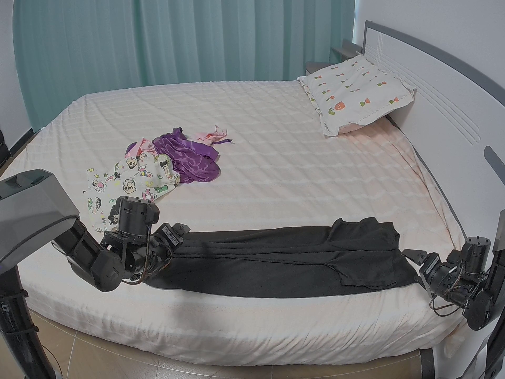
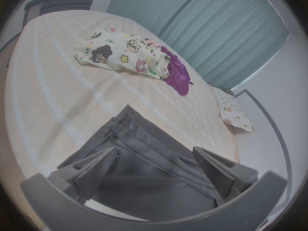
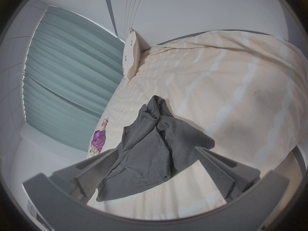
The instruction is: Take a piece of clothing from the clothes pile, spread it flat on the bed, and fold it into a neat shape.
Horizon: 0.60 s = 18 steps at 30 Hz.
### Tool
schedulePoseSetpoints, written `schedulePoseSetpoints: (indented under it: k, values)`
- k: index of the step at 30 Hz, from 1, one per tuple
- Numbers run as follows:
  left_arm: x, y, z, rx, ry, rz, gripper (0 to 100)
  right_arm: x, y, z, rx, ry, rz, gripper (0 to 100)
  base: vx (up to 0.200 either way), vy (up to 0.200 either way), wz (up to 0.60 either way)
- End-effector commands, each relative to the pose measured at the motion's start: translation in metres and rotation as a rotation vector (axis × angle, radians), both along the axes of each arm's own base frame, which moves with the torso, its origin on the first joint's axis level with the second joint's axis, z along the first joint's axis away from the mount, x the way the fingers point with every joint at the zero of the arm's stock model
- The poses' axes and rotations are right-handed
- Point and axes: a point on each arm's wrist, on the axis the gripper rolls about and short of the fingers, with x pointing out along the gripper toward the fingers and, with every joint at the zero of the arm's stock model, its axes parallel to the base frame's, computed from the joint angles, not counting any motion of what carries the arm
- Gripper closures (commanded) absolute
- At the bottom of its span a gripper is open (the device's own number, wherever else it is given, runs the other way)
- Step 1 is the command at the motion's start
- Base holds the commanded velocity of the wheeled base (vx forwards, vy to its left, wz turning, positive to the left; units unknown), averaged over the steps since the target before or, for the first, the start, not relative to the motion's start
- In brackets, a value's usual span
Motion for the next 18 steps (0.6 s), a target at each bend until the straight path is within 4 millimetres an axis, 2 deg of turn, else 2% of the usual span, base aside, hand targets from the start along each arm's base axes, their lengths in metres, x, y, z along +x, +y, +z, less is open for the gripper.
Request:
schedulePoseSetpoints:
  k: [1,5,10,18]
  values:
    - [0.005,0.0,-0.011,0.007,0.022,0.005,0,0.001,0.0,-0.001,0.0,-0.004,-0.001,0,0.0,0.0,0.0]
    - [0.01,-0.001,-0.017,0.008,0.031,0.009,0,0.001,0.0,-0.001,0.0,-0.002,-0.001,0,0.0,0.0,0.0]
    - [0.019,0.001,-0.012,-0.024,0.007,0.038,0,0.001,0.0,-0.001,0.0,-0.002,-0.001,0,0.0,0.0,0.0]
    - [0.026,0.004,-0.019,-0.021,0.02,0.053,0,0.001,0.0,-0.001,0.0,-0.004,-0.002,0,0.0,0.0,0.0]
